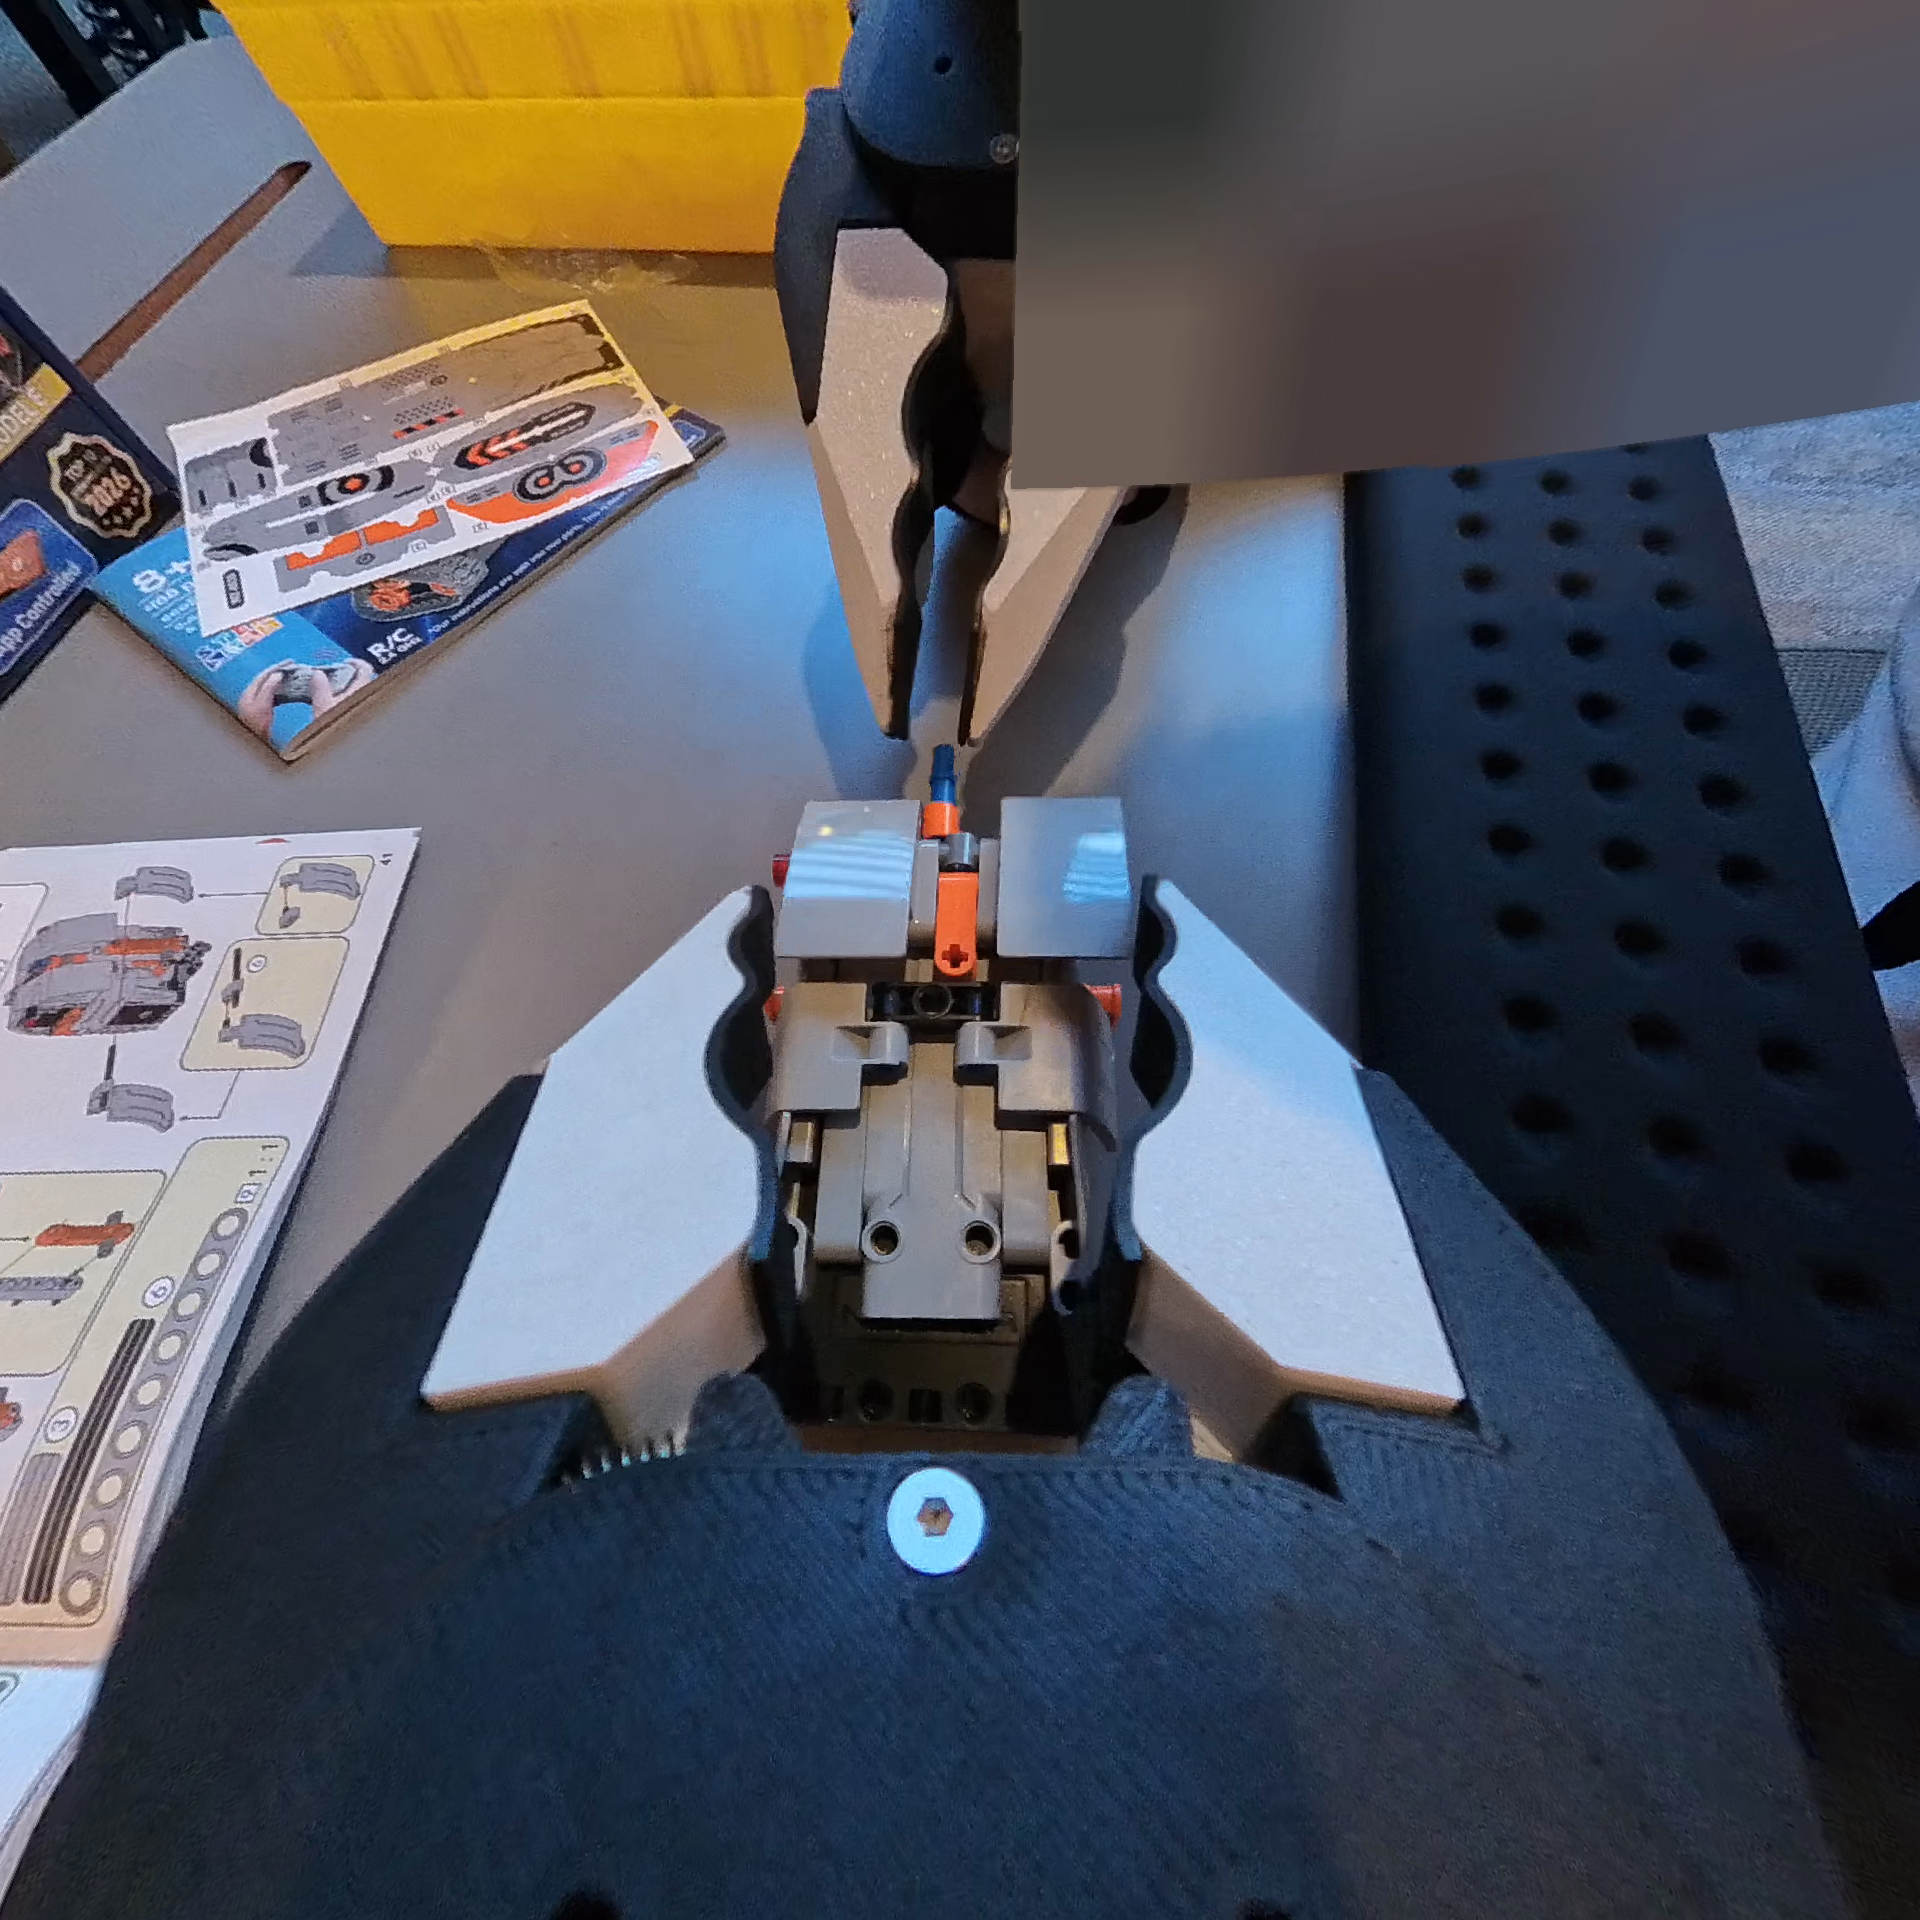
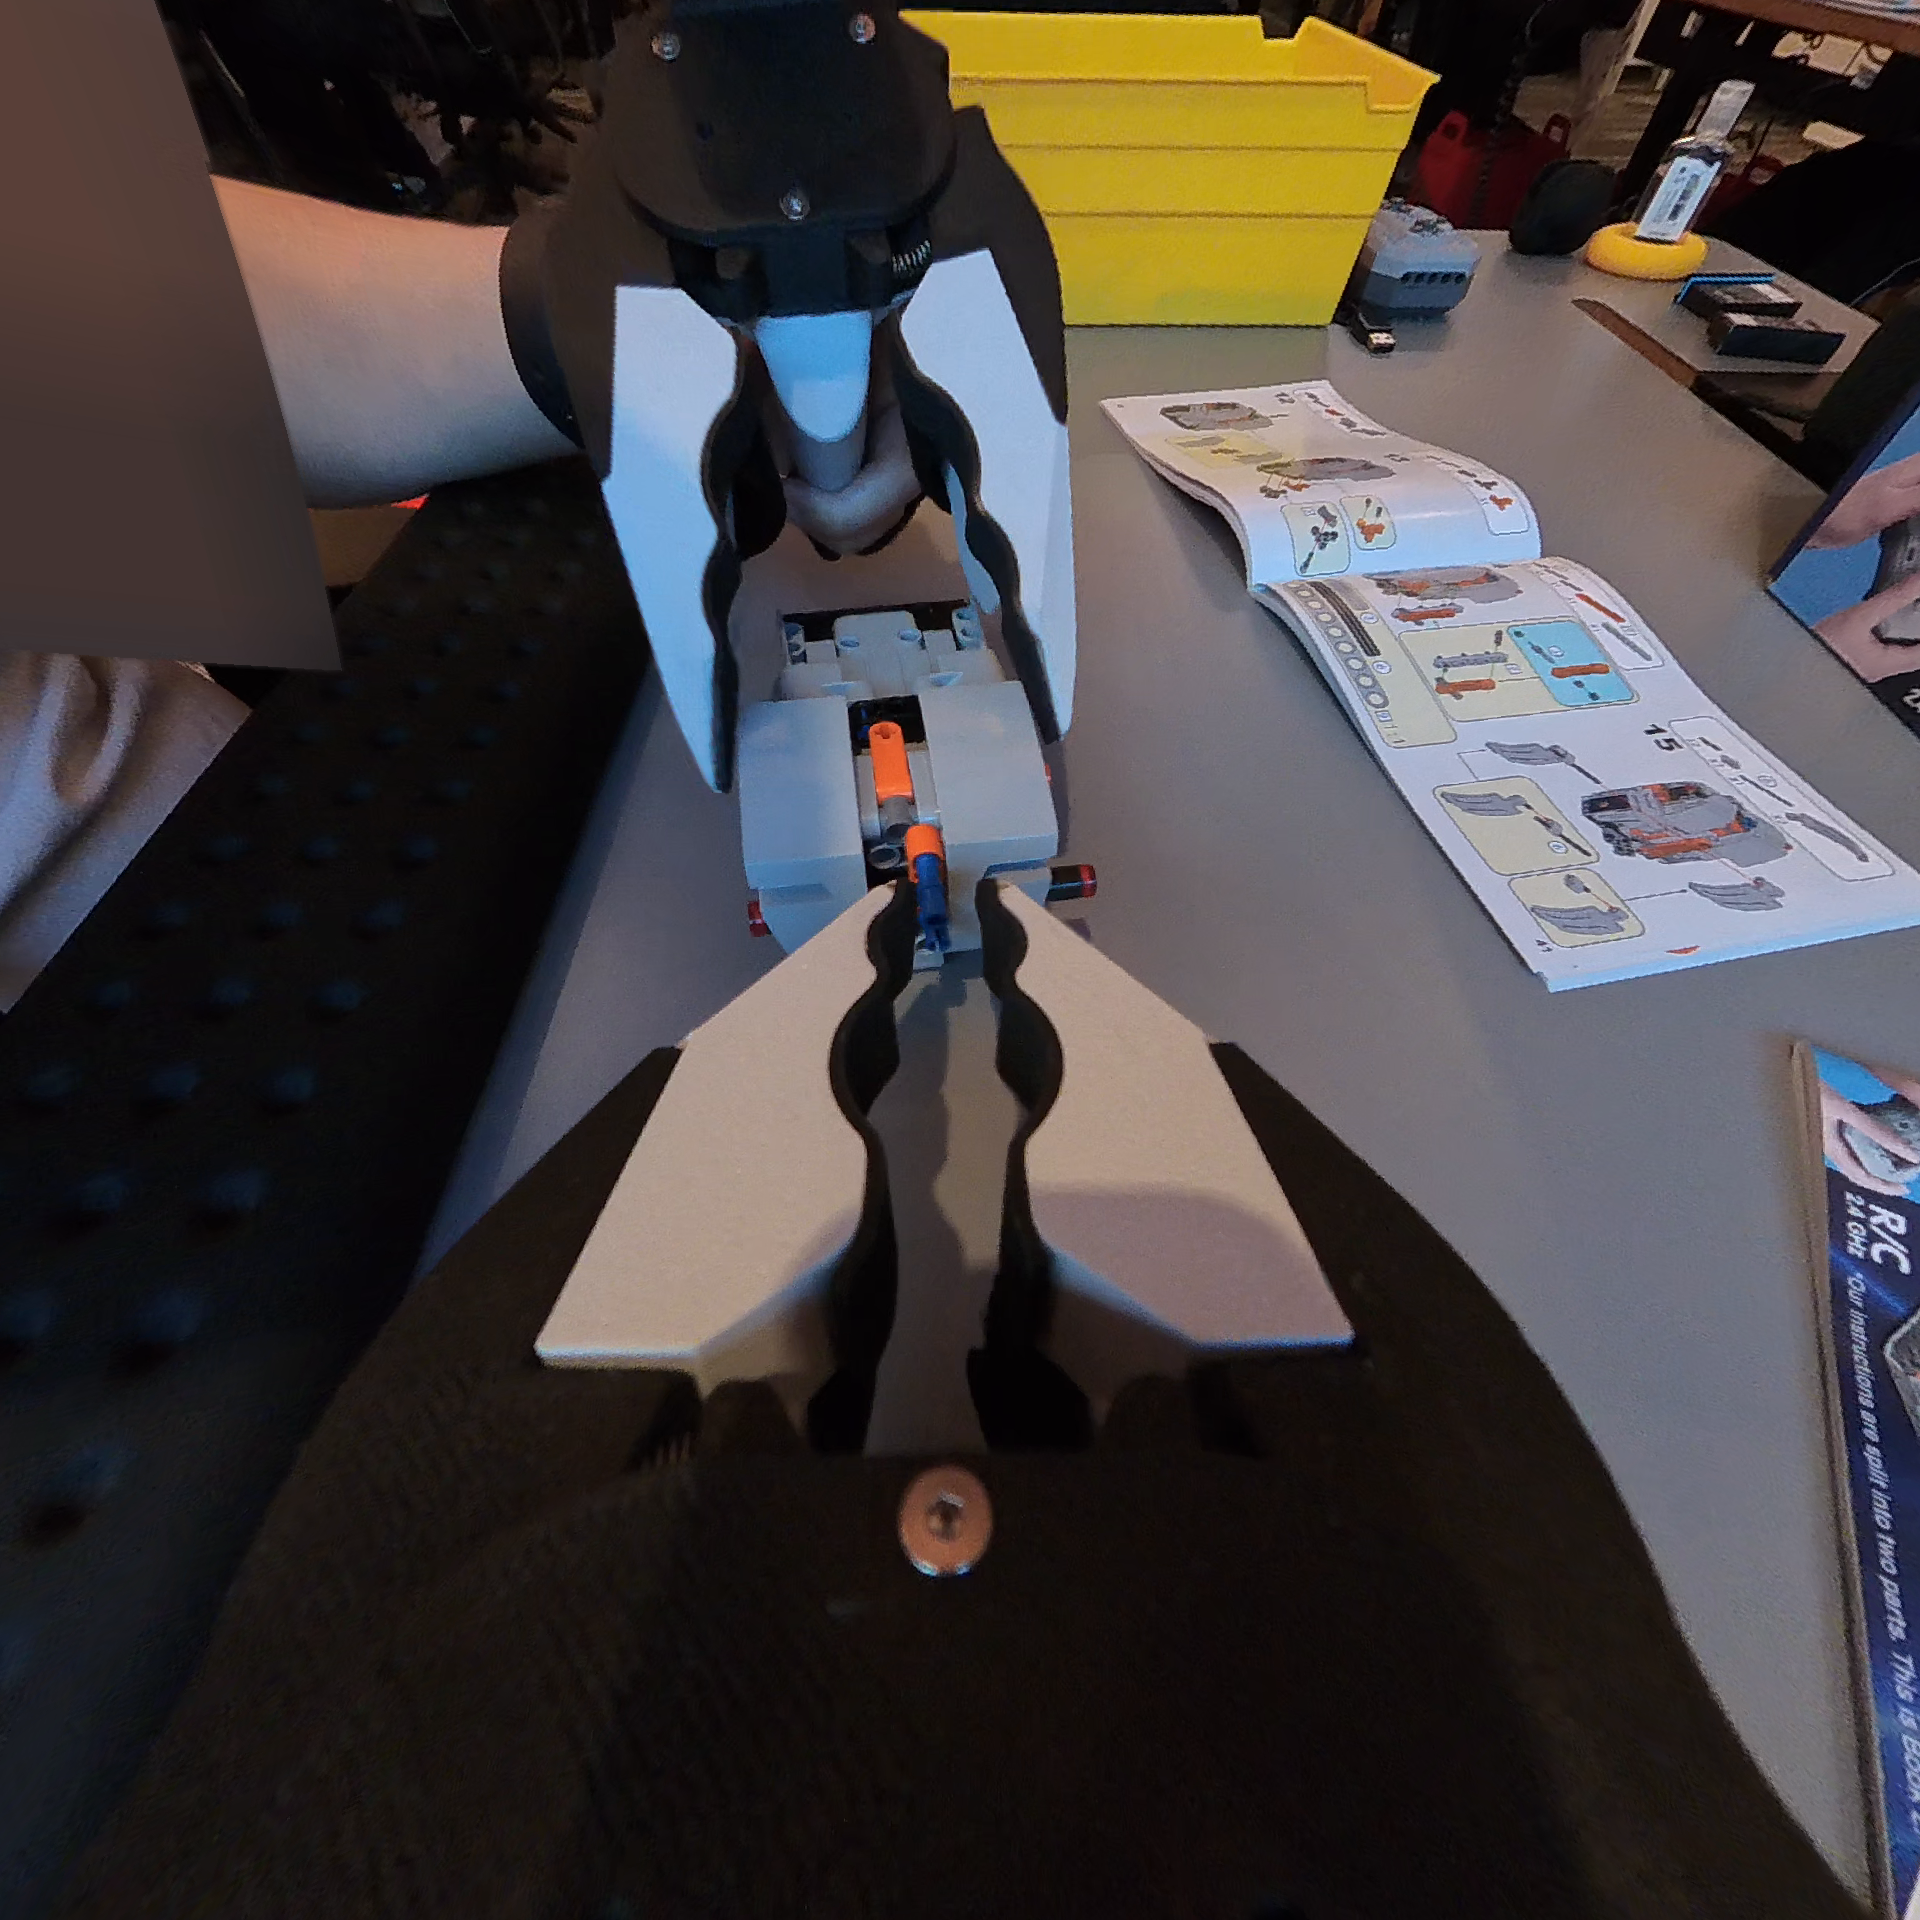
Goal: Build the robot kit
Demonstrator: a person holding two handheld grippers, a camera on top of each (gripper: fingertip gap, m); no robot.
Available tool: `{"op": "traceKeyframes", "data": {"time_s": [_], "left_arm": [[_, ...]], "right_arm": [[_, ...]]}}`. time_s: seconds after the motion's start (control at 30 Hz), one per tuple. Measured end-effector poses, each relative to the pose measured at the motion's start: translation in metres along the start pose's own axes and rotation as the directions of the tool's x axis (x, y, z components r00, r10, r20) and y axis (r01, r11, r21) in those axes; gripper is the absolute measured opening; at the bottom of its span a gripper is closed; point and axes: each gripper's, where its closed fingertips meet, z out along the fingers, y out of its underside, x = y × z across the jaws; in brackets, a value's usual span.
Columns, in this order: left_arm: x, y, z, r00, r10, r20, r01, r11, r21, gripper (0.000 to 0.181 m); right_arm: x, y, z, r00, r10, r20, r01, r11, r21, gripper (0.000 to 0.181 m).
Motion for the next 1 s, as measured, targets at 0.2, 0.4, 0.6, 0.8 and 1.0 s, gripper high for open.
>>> {"op": "traceKeyframes", "data": {"time_s": [0.2,0.4,0.6,0.8,1.0], "left_arm": [[-0.0012,-0.0001,0.0003,1.000,0.002,0.005,-0.002,1.000,0.018,0.068],[-0.0037,0.0001,-0.0001,1.000,-0.019,0.010,0.019,0.999,0.029,0.068],[-0.0039,-0.0005,0.0007,0.999,-0.032,0.016,0.032,0.999,0.028,0.068],[-0.0010,0.0009,0.0001,1.000,-0.023,-0.008,0.023,1.000,-0.020,0.068],[0.0005,0.0017,-0.0006,0.999,-0.005,-0.033,0.002,0.995,-0.104,0.067]], "right_arm": [[-0.0004,0.0014,0.0011,0.999,0.028,0.025,-0.028,1.000,-0.010,0.007],[0.0000,0.0025,0.0026,0.997,0.062,0.044,-0.062,0.998,-0.020,0.006],[-0.0032,0.0047,0.0050,0.997,0.050,0.051,-0.048,0.998,-0.040,0.004],[-0.0035,0.0044,0.0051,0.999,0.032,0.039,-0.031,0.999,-0.039,0.003],[-0.0048,0.0043,0.0051,1.000,0.005,0.030,-0.004,0.999,-0.038,0.003]]}}
